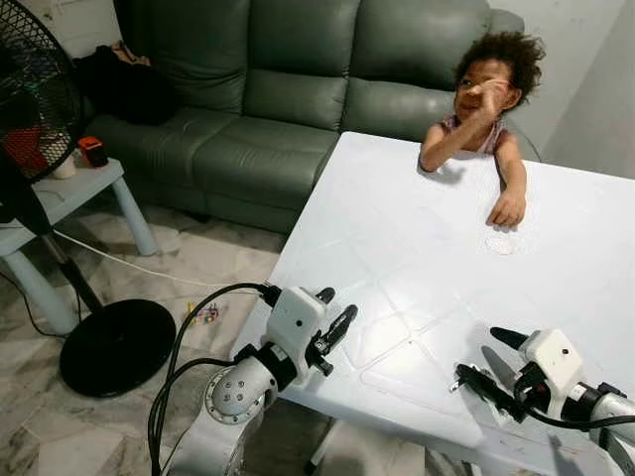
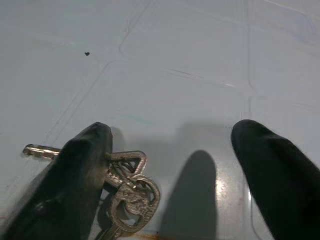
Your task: Hang keys on a hook
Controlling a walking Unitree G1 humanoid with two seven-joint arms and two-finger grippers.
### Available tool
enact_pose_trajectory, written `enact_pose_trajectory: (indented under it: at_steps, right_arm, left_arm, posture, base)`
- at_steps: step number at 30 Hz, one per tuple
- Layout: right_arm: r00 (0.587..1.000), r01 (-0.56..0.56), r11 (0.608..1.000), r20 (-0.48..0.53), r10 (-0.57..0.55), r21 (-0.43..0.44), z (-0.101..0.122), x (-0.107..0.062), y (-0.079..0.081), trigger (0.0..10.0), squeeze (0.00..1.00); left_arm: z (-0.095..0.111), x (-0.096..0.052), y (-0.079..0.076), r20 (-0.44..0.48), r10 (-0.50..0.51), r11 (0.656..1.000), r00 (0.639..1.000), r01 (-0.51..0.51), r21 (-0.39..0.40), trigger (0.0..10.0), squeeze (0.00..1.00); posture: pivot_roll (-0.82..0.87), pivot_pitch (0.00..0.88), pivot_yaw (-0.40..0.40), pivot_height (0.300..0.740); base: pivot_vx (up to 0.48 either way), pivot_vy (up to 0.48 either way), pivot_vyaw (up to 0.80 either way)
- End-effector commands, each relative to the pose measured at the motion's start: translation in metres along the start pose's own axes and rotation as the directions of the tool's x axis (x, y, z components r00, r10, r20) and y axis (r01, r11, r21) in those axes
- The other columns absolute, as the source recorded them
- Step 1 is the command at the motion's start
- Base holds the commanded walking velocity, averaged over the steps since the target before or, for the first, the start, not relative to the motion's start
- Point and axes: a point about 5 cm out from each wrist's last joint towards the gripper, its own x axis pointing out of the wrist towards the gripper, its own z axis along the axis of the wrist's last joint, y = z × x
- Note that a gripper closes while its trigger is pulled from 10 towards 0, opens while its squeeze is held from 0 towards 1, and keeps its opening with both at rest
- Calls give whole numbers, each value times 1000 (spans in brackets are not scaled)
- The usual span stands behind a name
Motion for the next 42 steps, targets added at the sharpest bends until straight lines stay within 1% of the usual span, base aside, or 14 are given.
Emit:
enact_pose_trajectory:
  at_steps: [1, 4, 5, 9, 10, 14, 25, 36, 42]
  right_arm:
    - [999, -10, 999, -46, 11, 38, -11, -3, 2, 0, 0]
    - [1000, 7, 999, -27, -6, 42, -10, -2, 1, 0, 0]
    - [1000, 20, 998, -9, -20, 67, -9, -1, 0, 0, 0]
    - [999, 40, 995, 27, -42, 92, -6, 1, -2, 0, 0]
    - [997, 58, 991, 53, -64, 121, -4, 2, -3, 0, 0]
    - [994, 71, 988, 71, -81, 138, -3, 3, -5, 0, 0]
    - [993, 84, 984, 64, -95, 157, -5, 4, -8, 0, 0]
    - [997, 55, 988, 52, -64, 146, -8, 1, -6, 0, 0]
    - [998, 31, 986, 46, -39, 164, -11, -1, -4, 0, 0]
  left_arm:
    - [4, 0, -1, 17, 9, 1000, 1000, -9, 3, 10000, 0]
    - [5, 0, -1, 18, 7, 1000, 1000, -7, 2, 10000, 0]
    - [5, 0, -1, 18, 7, 1000, 1000, -7, 1, 10000, 0]
    - [5, 0, -2, 18, 5, 1000, 1000, -5, -2, 10000, 0]
    - [5, 1, -3, 18, 4, 1000, 1000, -3, -2, 10000, 0]
    - [5, 1, -3, 20, 4, 1000, 1000, -4, 1, 10000, 0]
    - [6, 1, -4, 26, 9, 1000, 1000, -9, 2, 10000, 0]
    - [7, 2, -3, 31, 13, 1000, 999, -13, 3, 10000, 0]
    - [7, 2, -3, 33, 11, 1000, 999, -11, 3, 10000, 0]
  posture:
    - [51, 0, -41, 740]
    - [50, 0, -40, 740]
    - [49, 0, -38, 740]
    - [49, 0, -38, 740]
    - [48, 0, -38, 740]
    - [49, 0, -37, 740]
    - [54, 0, -42, 740]
    - [54, 0, -41, 740]
    - [53, 0, -39, 740]
  base:
    - [0, 0, 0]
    - [0, 0, 0]
    - [0, 0, 0]
    - [0, 0, 0]
    - [0, 0, 0]
    - [0, 0, 0]
    - [0, 0, 0]
    - [0, 0, 0]
    - [0, 0, 0]
